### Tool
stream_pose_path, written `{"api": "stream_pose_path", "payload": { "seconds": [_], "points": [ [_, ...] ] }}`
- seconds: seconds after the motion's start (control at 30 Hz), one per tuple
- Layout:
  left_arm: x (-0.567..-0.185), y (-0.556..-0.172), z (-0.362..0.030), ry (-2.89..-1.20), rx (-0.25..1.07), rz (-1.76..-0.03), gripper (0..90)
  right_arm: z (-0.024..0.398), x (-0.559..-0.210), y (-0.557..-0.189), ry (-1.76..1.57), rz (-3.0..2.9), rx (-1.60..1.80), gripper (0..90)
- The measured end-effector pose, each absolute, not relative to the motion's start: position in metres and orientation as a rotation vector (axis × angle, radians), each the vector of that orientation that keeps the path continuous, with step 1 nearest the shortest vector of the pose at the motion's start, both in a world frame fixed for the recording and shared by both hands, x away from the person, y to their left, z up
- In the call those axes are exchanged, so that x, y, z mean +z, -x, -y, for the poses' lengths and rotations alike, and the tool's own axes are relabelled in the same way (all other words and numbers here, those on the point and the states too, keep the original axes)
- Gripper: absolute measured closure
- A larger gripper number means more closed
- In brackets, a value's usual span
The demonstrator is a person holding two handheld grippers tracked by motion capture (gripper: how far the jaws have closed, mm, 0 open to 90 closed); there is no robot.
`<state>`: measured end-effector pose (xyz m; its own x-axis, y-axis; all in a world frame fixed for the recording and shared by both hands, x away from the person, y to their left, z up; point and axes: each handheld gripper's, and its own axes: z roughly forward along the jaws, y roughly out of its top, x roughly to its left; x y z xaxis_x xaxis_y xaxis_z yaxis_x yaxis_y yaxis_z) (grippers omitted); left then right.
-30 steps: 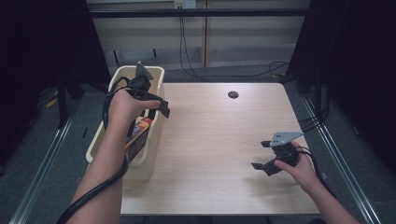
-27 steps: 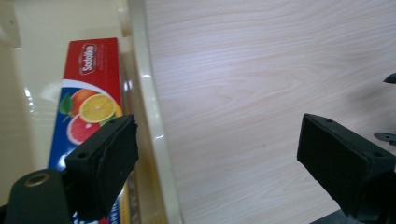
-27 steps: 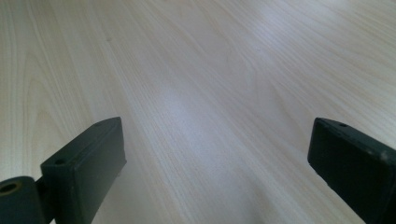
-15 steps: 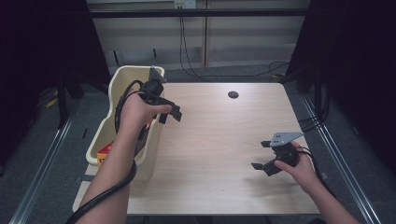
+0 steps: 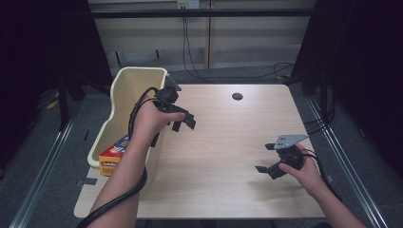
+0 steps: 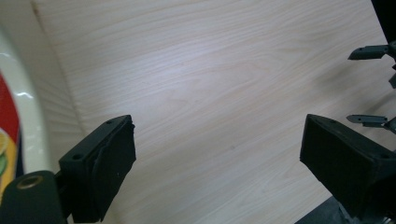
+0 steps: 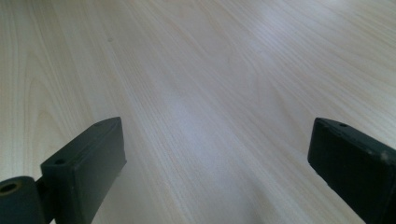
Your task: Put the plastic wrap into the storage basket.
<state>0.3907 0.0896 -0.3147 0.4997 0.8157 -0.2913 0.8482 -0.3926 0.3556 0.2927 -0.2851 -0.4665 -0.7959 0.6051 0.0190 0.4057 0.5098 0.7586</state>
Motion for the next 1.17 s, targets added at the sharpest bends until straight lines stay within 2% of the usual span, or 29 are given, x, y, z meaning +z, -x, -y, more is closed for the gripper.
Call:
{"api": "stream_pose_path", "payload": {
  "seconds": [0.8,1.17],
  "points": [
    [-0.354,-0.377,-0.057,-2.326,-0.191,-1.242,9.8,0.286,-0.468,-0.293,-0.857,-2.505,1.159,3.7],
    [-0.38,-0.369,-0.054,-2.335,-0.178,-1.189,9.4,0.285,-0.47,-0.292,-0.862,-2.516,1.141,3.2]
  ]
}}
